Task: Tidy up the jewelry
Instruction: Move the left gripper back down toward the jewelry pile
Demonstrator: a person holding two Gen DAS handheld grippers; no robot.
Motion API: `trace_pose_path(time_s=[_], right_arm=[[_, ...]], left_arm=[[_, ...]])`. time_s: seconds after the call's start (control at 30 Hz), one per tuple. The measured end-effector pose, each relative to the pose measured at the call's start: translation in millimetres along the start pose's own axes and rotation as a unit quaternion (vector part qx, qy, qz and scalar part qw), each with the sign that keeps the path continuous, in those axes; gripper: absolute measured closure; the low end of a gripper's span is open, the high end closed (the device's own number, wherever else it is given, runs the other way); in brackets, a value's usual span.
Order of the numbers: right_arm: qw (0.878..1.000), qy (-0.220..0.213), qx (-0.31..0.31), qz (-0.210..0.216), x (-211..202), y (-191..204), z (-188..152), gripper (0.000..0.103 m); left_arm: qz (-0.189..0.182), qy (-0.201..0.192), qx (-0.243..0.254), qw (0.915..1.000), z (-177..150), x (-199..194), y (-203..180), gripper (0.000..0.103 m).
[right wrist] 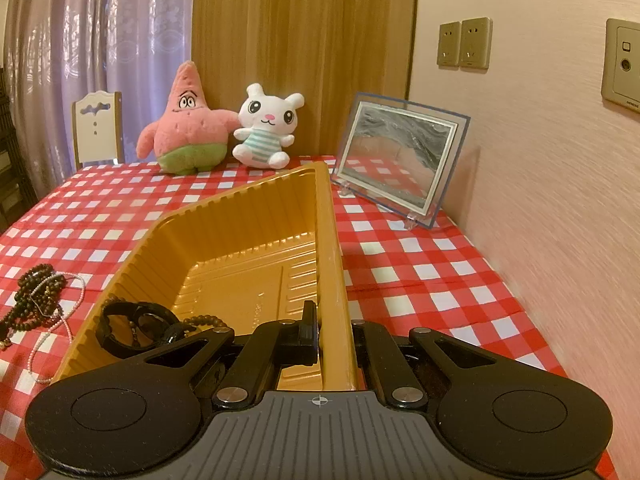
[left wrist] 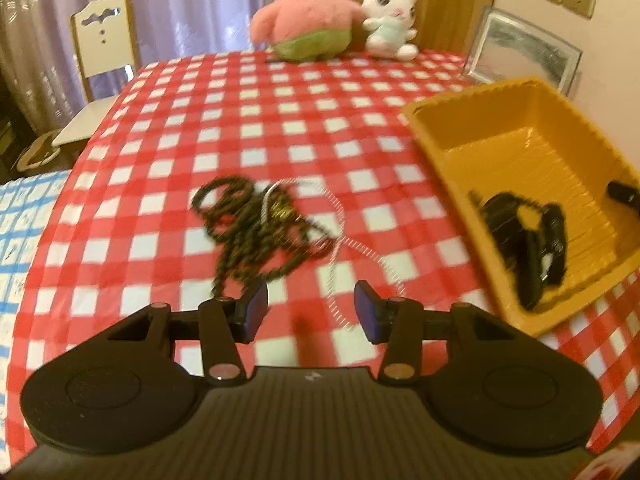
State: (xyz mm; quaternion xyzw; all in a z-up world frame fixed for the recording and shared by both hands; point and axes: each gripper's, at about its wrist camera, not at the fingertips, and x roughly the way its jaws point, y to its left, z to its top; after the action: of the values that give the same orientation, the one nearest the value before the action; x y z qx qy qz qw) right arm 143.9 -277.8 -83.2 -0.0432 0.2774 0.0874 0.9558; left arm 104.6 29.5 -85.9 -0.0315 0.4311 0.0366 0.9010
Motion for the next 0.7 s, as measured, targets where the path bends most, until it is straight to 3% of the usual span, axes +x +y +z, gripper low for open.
trace_pose_path(time_s=[0.3,0.57,0.7], right_arm=[[1.000,0.000,0.000,0.000,0.0,0.0,0.0,0.099],[1.000,0.000,-0.001,0.000,0.0,0.1,0.0,0.099],[1.000,0.000,0.000,0.000,0.2,0.2,0.2,0.099]], left_arm=[[0.009,0.027,0.001,0.9996,-22.3,7.0,3.1,0.063],[0.024,0.026,-0.005,0.9994,-20.1,17.3,11.6,0.074],[0.028,0.032,-0.025,0.9988,-19.0,25.5,20.8,0.075]])
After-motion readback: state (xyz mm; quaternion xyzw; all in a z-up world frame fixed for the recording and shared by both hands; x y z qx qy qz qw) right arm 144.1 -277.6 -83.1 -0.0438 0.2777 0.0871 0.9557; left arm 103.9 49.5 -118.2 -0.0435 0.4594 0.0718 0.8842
